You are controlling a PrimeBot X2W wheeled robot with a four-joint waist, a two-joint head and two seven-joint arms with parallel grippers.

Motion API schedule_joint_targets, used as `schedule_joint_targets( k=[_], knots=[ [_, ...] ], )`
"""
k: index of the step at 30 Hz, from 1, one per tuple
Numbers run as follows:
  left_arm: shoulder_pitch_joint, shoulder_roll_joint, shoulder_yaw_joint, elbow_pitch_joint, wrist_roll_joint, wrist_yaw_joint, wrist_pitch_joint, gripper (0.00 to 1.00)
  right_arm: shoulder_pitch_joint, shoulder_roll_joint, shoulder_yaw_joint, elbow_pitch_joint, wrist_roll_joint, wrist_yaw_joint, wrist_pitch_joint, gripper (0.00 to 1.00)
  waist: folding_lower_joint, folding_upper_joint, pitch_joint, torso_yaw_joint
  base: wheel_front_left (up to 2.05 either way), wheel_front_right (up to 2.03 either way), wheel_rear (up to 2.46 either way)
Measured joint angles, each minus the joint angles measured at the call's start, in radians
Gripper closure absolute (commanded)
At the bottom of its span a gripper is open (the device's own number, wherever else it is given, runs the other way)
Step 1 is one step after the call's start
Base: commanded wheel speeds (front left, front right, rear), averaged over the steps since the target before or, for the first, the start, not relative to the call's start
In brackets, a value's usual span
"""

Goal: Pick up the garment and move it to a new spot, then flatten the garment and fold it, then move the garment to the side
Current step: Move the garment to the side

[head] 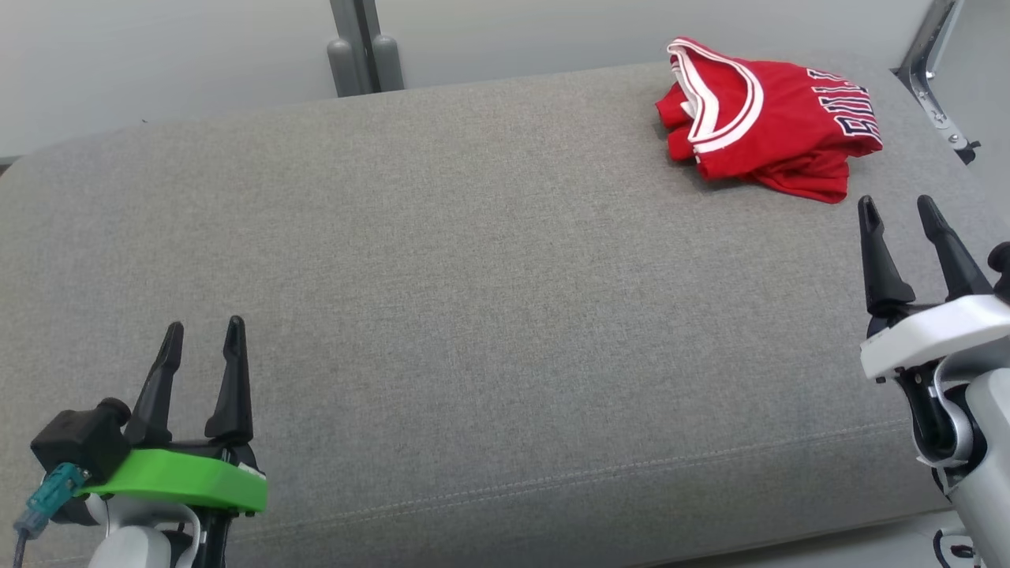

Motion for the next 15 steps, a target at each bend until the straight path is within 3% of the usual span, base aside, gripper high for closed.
schedule_joint_targets(
  k=[15],
  knots=[
    [0.048,-0.003,0.002,-0.009,0.053,0.0,0.001,0.0,0.148,0.034,-0.072,-0.132,-0.071,0.014,0.0,0.0,0.0,0.0,-0.044,0.012,0.0,0.0,0.0]
  ],
)
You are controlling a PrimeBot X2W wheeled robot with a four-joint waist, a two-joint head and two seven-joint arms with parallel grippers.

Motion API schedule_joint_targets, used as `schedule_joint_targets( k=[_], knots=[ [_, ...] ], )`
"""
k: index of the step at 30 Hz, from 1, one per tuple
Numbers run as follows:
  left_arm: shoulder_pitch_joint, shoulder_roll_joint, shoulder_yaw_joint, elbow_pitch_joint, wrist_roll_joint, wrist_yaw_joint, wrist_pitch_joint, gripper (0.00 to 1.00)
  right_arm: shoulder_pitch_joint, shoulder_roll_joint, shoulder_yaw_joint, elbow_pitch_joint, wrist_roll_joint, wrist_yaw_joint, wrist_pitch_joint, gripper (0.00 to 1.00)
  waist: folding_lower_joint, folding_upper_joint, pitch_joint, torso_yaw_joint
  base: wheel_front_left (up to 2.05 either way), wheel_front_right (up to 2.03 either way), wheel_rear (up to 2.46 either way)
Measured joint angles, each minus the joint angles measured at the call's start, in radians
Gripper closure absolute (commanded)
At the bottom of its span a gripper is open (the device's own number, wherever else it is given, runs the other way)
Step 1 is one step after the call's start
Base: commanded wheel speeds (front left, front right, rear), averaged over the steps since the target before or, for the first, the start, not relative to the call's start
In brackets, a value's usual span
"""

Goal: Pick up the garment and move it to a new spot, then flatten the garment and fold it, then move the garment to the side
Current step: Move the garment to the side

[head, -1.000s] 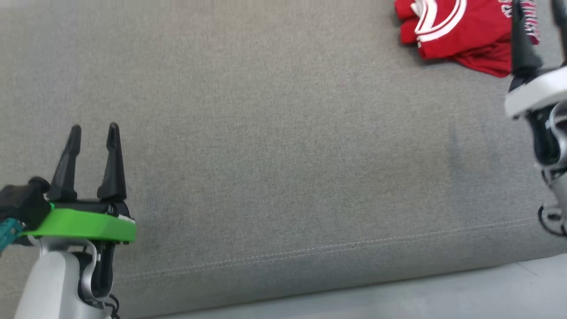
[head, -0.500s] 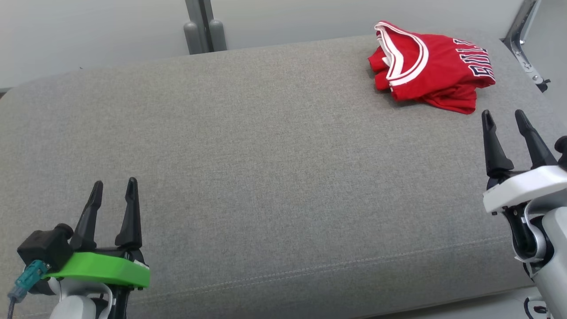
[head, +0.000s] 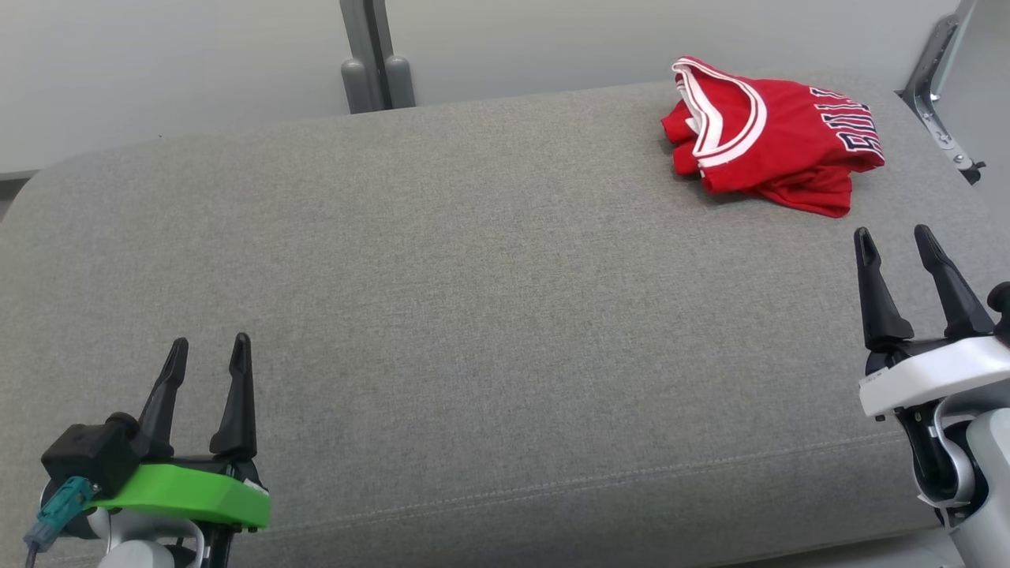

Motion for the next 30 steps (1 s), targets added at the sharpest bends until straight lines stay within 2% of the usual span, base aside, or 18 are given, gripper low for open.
schedule_joint_targets(
  k=[30],
  knots=[
    [0.009,-0.015,0.001,-0.022,0.011,0.0,0.0,0.0,0.097,0.05,-0.083,-0.078,-0.065,0.041,0.0,0.0,0.0,0.0,0.022,0.02,0.0,0.0,0.0]
  ],
)
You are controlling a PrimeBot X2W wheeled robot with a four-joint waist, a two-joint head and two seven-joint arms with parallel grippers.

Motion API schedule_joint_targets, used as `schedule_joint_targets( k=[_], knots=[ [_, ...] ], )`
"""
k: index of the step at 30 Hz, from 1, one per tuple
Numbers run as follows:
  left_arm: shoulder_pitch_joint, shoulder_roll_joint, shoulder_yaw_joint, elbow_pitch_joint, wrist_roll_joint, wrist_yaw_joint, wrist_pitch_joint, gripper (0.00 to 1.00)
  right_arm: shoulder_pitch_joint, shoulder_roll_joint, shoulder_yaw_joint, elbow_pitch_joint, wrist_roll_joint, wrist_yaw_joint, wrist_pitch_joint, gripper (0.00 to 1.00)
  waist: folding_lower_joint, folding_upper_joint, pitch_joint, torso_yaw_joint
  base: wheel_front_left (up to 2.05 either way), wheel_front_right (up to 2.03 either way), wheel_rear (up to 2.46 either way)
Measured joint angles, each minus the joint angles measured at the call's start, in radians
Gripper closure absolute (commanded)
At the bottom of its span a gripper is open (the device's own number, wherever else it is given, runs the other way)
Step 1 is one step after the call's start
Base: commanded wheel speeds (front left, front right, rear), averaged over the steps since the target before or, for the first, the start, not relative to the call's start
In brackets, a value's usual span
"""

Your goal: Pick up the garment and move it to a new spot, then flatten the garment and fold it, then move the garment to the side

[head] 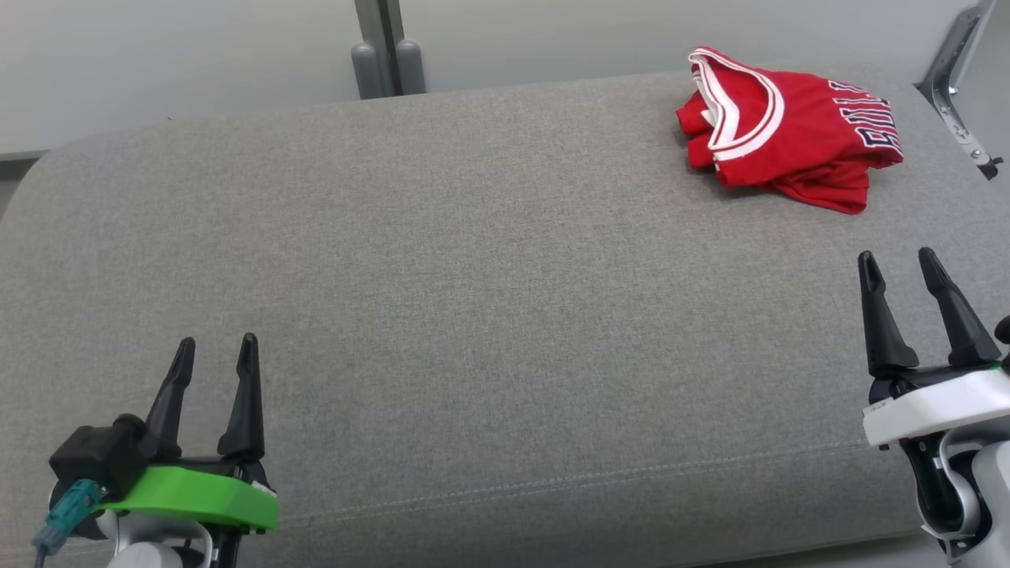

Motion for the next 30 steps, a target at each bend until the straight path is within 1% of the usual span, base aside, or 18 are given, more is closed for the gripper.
schedule_joint_targets(
  k=[1,2,7,11,13,15,20,22,30],
  knots=[
    [0.0,0.0,-0.005,0.002,-0.001,0.0,0.0,0.0,0.0,0.001,-0.002,-0.001,-0.001,0.0,0.0,0.0,0.0,0.0,0.0,0.0,0.0,0.0,0.0],
    [0.001,-0.003,-0.008,0.008,-0.002,0.0,0.0,1.0,0.0,0.004,-0.001,0.003,0.0,0.0,0.0,1.0,0.0,0.0,0.0,0.0,0.0,0.0,0.0],
    [0.029,-0.026,-0.017,0.051,-0.008,0.0,0.003,1.0,0.036,0.05,0.014,0.04,0.005,0.0,0.003,1.0,0.0,0.0,0.0,0.0,0.0,0.0,0.0],
    [0.03,-0.028,-0.018,0.052,-0.034,0.0,0.009,1.0,0.039,0.054,0.009,0.043,0.033,0.0,0.007,1.0,0.0,0.0,-0.001,0.002,0.0,0.0,0.0],
    [0.03,-0.029,-0.017,0.052,-0.053,0.0,0.012,1.0,0.039,0.058,0.005,0.043,0.055,0.001,0.012,1.0,0.0,0.0,-0.002,0.003,0.0,0.0,0.0],
    [0.03,-0.03,-0.016,0.052,-0.086,0.0,0.02,1.0,0.039,0.062,0.001,0.044,0.084,0.009,0.018,1.0,0.0,0.0,-0.002,0.005,0.0,0.0,0.0],
    [0.03,-0.035,-0.011,0.052,-0.162,0.0,0.036,1.0,0.039,0.075,-0.012,0.048,0.157,0.011,0.036,1.0,0.0,0.0,-0.004,0.008,0.0,0.0,0.0],
    [0.03,-0.036,-0.008,0.053,-0.179,0.0,0.04,1.0,0.039,0.081,-0.019,0.05,0.178,0.018,0.044,1.0,0.0,0.0,-0.004,0.009,0.0,0.0,0.0],
    [0.03,-0.039,0.002,0.06,-0.264,0.0,0.07,1.0,0.038,0.096,-0.04,0.059,0.257,0.021,0.07,1.0,0.0,0.0,-0.006,0.013,0.0,0.0,0.0]
  ],
)
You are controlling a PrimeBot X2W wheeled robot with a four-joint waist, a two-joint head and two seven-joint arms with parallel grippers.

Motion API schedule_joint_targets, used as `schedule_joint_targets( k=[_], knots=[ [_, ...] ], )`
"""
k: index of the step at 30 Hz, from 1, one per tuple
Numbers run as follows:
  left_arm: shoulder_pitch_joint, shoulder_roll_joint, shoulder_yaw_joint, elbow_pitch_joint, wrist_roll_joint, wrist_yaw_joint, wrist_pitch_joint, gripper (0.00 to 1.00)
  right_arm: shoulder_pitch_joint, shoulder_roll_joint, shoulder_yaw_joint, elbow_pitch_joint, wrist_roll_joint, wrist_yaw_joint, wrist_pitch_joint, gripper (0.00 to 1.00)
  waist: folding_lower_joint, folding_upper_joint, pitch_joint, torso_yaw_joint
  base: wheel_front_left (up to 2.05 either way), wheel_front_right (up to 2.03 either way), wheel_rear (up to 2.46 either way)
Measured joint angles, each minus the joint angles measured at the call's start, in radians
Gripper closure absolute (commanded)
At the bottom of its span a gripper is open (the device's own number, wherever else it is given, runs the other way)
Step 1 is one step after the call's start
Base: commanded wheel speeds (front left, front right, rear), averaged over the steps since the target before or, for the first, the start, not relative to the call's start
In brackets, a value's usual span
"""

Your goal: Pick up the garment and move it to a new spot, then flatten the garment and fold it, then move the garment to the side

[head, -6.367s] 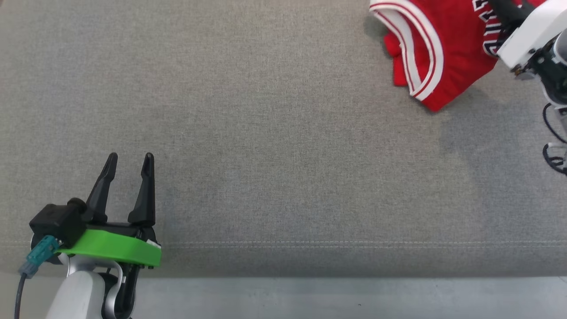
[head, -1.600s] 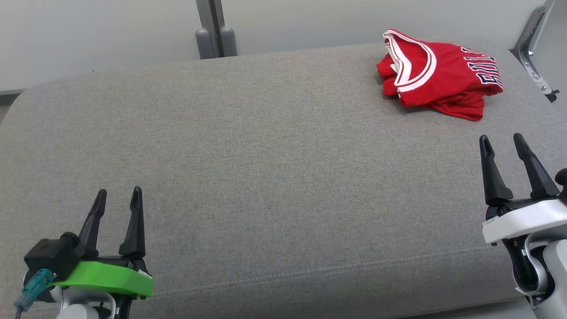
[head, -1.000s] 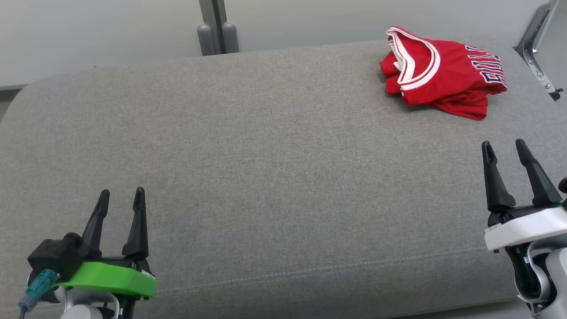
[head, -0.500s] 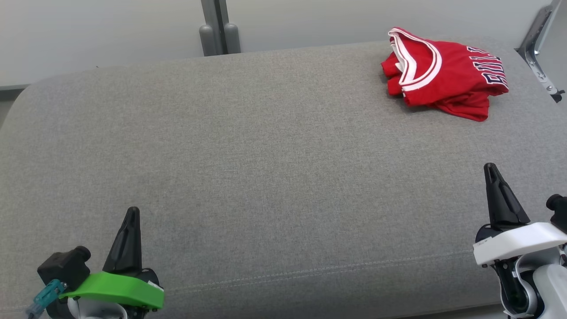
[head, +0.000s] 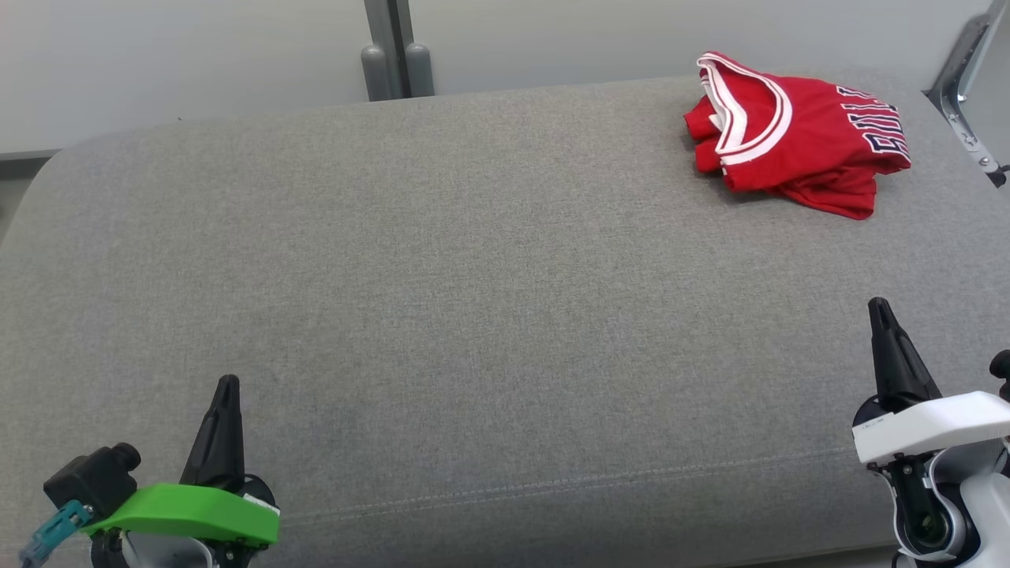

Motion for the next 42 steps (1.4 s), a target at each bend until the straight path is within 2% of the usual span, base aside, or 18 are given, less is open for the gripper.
schedule_joint_targets(
  k=[42],
  knots=[
    [-0.017,-0.007,0.065,0.049,-0.494,0.0,0.145,1.0,-0.028,0.099,-0.123,0.078,0.486,0.058,0.154,1.0,0.0,0.0,-0.012,0.022,0.0,0.0,0.0]
  ],
)
